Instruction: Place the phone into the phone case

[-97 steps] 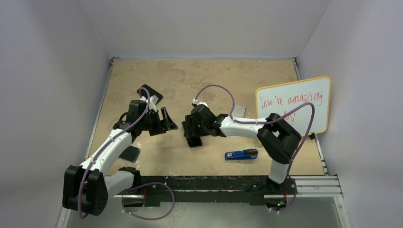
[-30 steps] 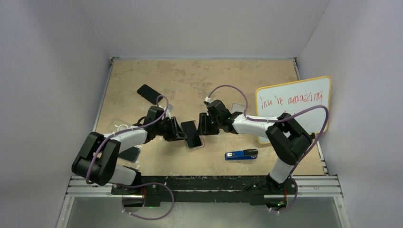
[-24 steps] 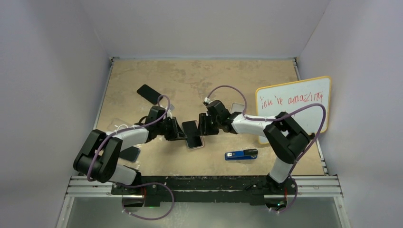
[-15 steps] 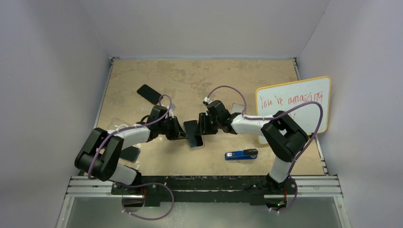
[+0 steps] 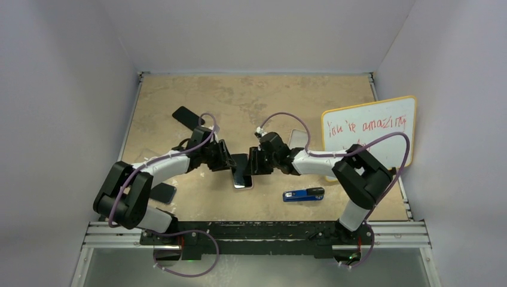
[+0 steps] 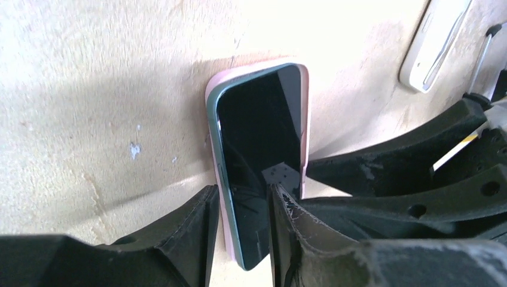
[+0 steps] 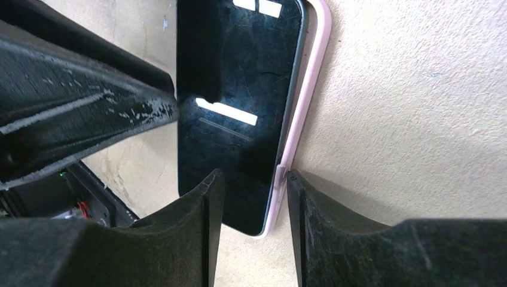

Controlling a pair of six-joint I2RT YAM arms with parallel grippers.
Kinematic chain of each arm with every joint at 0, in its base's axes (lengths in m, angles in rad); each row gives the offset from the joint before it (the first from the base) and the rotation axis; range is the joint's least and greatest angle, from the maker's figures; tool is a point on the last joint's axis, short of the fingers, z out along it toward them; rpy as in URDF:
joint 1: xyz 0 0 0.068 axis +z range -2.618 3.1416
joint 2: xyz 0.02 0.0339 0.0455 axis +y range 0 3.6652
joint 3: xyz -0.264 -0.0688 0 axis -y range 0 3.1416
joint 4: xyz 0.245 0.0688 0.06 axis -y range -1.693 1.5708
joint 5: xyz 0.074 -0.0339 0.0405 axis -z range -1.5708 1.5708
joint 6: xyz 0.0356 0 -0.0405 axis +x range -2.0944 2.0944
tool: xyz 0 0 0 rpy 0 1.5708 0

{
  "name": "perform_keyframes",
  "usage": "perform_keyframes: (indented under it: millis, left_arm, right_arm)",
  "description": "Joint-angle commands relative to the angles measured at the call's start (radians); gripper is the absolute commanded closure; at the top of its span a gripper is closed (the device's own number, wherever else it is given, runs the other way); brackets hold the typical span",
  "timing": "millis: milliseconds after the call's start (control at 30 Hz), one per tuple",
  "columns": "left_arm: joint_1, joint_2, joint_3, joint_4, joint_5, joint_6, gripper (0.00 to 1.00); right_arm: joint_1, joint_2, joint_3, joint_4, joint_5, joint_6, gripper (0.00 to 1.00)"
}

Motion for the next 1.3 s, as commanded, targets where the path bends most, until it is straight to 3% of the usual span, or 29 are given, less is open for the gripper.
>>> perform_keyframes:
  millis: [0,367,533,667,900,1067,1167,1267]
  left_arm:
    - [0.004,-0.024,0.064,-0.017,-0.059,0.034,0.63]
    - [0.004,0.09,0.103,0.013,-0.025,0.122,0.77]
    - [0.004,0.109,0.09,0.084,0.056,0.129,0.9]
    - [-0.005,0.114,0.074,0.181,0.122,0.123,0.91]
    - [-0.01,0.114,0.054,0.191,0.141,0.14,0.87]
    - [-0.009,0.073,0.061,0.11,0.104,0.144,0.75]
    - [-0.007,0.045,0.077,-0.016,0.064,0.147,0.7]
    - [-0.007,0.027,0.051,-0.023,0.096,0.135,0.69]
  right_arm:
    - [-0.012,-0.056,0.0,-0.019,0.035,0.007,0.55]
    - [-0.036,0.027,0.072,-0.031,0.031,-0.004,0.56]
    - [-0.035,0.069,0.082,0.054,-0.029,-0.03,0.56]
    - [-0.035,0.086,0.084,0.125,-0.055,-0.04,0.57]
    - [-0.035,0.083,0.09,0.106,-0.066,-0.055,0.57]
    - [-0.037,0.076,0.099,0.069,-0.049,-0.067,0.55]
    - [-0.037,0.063,0.109,-0.006,-0.014,-0.063,0.51]
    - [-0.037,0.023,0.079,-0.018,0.006,-0.048,0.45]
